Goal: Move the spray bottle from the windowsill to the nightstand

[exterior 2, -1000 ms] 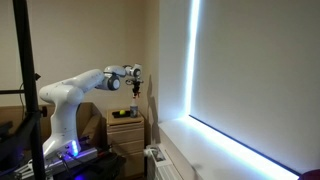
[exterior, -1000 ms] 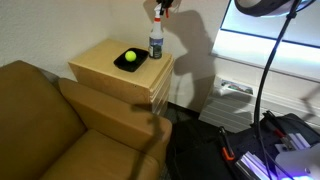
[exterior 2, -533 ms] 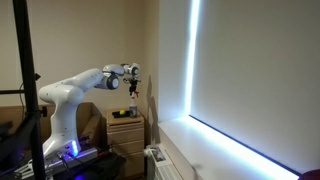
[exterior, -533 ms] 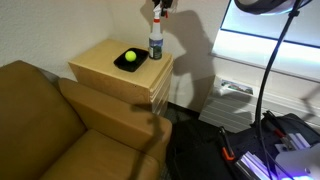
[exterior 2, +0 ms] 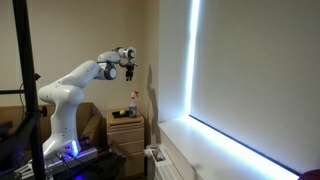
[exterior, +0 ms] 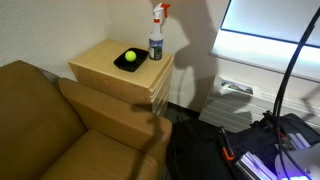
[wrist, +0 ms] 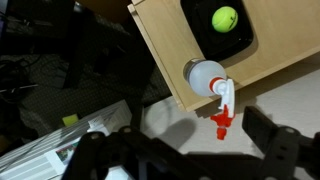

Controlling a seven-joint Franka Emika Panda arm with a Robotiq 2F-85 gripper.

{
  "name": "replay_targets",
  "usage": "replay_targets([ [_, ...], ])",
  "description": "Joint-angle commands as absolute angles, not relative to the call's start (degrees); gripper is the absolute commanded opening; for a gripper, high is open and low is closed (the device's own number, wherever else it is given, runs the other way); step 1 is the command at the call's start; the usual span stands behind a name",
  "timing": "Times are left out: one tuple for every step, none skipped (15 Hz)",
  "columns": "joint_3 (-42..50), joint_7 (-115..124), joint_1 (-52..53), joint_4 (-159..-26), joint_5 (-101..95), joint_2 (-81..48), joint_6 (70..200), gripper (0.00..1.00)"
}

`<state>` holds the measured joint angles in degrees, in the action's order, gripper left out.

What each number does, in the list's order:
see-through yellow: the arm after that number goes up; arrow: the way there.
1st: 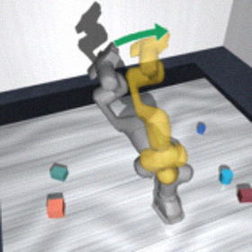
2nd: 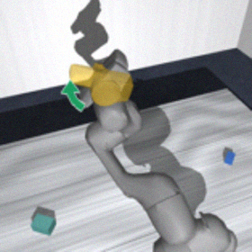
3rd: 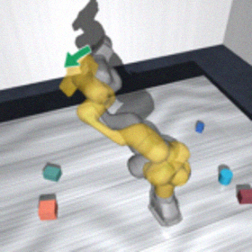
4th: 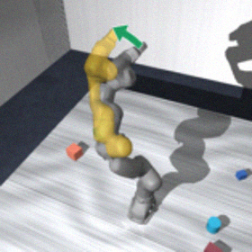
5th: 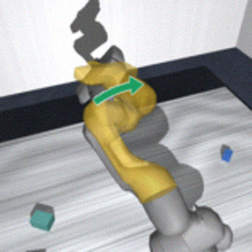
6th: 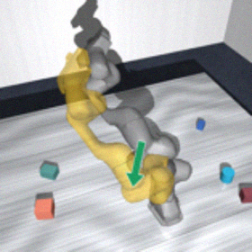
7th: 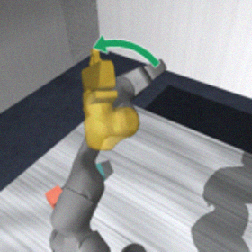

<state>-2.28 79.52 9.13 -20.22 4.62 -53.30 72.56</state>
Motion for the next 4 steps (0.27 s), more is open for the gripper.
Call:
replay_targets([
  [-4.2, 76.4, 8.0, -20.1, 7.2, -46.2, 72.8, 1.00],
  [-5.4, 75.7, 7.3, -19.9, 9.0, -44.6, 72.7, 1.00],
  [-3.3, 77.6, 8.6, -21.3, 6.8, -46.5, 73.3, 1.00],
  [-3.5, 77.6, 8.5, -21.6, 7.1, -44.7, 73.1, 1.00],
])
